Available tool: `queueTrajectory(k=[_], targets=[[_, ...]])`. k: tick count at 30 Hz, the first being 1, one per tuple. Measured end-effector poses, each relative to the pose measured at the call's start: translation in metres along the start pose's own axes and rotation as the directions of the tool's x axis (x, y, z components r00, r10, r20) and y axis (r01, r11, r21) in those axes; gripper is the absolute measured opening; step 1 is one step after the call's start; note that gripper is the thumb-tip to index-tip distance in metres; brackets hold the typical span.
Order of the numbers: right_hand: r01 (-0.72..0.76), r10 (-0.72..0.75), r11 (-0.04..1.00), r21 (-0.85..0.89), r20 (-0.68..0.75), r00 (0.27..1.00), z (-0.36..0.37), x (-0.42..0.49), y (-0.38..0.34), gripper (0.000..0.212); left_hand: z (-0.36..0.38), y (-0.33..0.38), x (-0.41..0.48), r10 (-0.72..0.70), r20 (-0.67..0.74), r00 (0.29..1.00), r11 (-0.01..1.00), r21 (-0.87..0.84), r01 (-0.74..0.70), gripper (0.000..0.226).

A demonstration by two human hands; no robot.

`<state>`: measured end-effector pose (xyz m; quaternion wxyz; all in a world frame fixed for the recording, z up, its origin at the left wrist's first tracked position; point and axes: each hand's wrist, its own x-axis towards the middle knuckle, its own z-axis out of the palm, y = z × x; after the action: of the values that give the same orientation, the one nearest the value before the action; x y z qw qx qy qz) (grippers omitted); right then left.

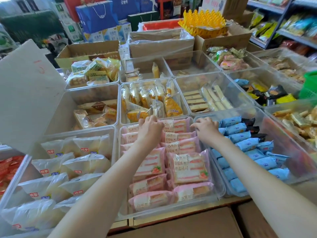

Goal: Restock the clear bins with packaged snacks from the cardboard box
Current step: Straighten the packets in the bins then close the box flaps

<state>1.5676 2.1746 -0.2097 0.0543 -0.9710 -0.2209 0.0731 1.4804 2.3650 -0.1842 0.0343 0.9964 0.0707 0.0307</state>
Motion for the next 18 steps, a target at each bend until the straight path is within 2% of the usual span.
queueTrajectory(k=[6, 10, 15, 18], targets=[[0.038, -0.036, 0.993, -0.114, 0.020, 0.999, 0.014, 0.024, 0.001, 0.032, 0.024, 0.009, 0.029, -0.043, 0.075, 0.996, 0.999, 0.011, 0.042, 0.017], [0.059, -0.053, 0.993, -0.107, 0.057, 0.997, 0.011, 0.029, 0.002, 0.029, 0.031, 0.015, 0.038, -0.006, 0.139, 0.990, 0.996, 0.087, -0.006, 0.020], [0.069, -0.053, 0.995, 0.074, -0.198, 0.979, 0.010, 0.043, -0.001, 0.028, 0.033, 0.005, 0.049, 0.002, -0.077, 0.997, 0.992, 0.124, 0.008, 0.024], [0.066, -0.063, 0.998, 0.006, -0.213, 0.975, 0.015, 0.055, -0.001, 0.031, 0.031, -0.001, 0.056, -0.013, -0.056, 0.998, 0.986, 0.166, 0.022, 0.023]])
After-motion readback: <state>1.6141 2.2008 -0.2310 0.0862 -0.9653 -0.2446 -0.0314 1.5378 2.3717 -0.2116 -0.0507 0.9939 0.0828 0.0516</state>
